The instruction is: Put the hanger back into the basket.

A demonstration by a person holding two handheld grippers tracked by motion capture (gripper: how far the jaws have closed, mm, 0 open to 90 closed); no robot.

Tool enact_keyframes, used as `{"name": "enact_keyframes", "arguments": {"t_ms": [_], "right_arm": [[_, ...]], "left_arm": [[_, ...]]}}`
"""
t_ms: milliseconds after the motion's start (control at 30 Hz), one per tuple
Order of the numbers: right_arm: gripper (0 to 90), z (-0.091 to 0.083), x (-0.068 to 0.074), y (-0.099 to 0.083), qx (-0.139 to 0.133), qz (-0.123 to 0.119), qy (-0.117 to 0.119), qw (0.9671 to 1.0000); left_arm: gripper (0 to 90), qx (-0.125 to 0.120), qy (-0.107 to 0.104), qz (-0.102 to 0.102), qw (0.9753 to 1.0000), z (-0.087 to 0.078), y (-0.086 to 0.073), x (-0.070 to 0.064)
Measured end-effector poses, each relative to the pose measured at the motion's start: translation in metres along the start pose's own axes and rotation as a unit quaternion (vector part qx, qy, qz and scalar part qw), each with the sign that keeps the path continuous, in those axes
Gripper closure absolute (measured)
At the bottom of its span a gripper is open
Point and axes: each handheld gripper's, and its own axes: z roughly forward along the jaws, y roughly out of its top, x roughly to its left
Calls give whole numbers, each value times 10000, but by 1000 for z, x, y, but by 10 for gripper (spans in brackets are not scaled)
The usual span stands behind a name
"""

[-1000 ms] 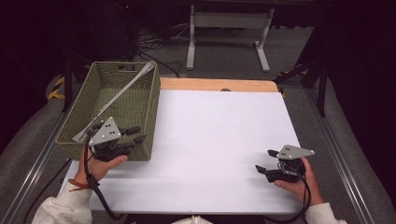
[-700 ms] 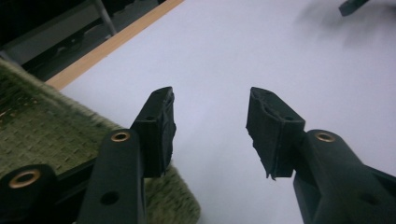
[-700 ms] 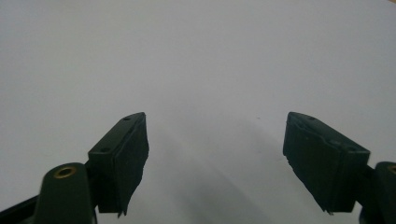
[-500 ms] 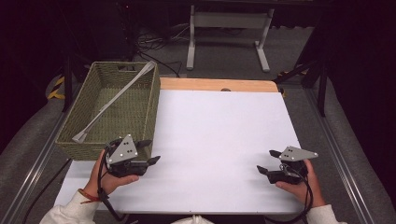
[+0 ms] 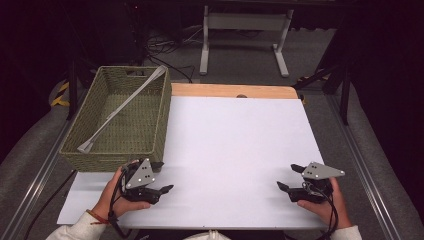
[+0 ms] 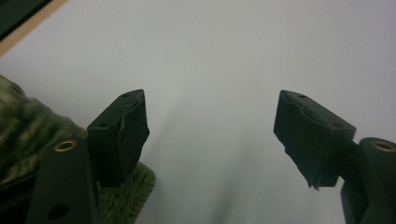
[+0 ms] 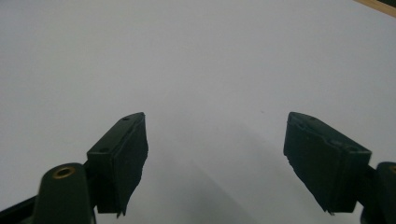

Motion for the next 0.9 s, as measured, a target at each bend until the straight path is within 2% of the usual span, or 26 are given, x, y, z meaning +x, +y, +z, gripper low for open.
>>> {"name": "enact_keyframes", "arguments": {"t_ms": [67, 100, 267, 567, 633, 733, 900], "right_arm": [[224, 0, 1, -1, -16, -14, 4, 10000], [223, 0, 2, -1, -7, -32, -3, 10000], [219, 1, 5, -2, -1, -123, -10, 9999], [212, 3, 11, -4, -14, -210, -59, 9998], [208, 1, 12, -3, -69, -227, -87, 9997], [207, 0, 12, -2, -123, -245, -129, 9995], [202, 0, 12, -3, -155, -265, -145, 9994]], "left_arm": [[229, 190, -46, 5, 9998, 6, -7, -1], [220, 190, -46, 5, 9998, 6, -7, -1], [177, 354, -172, -224, 9990, 13, -22, 3], [113, 261, -306, -598, 9974, 18, -34, 10], [92, 264, -274, -616, 9974, 18, -35, 10], [87, 141, -284, -635, 9975, 15, -34, 10], [92, 134, -274, -586, 9978, 16, -33, 10]]}}
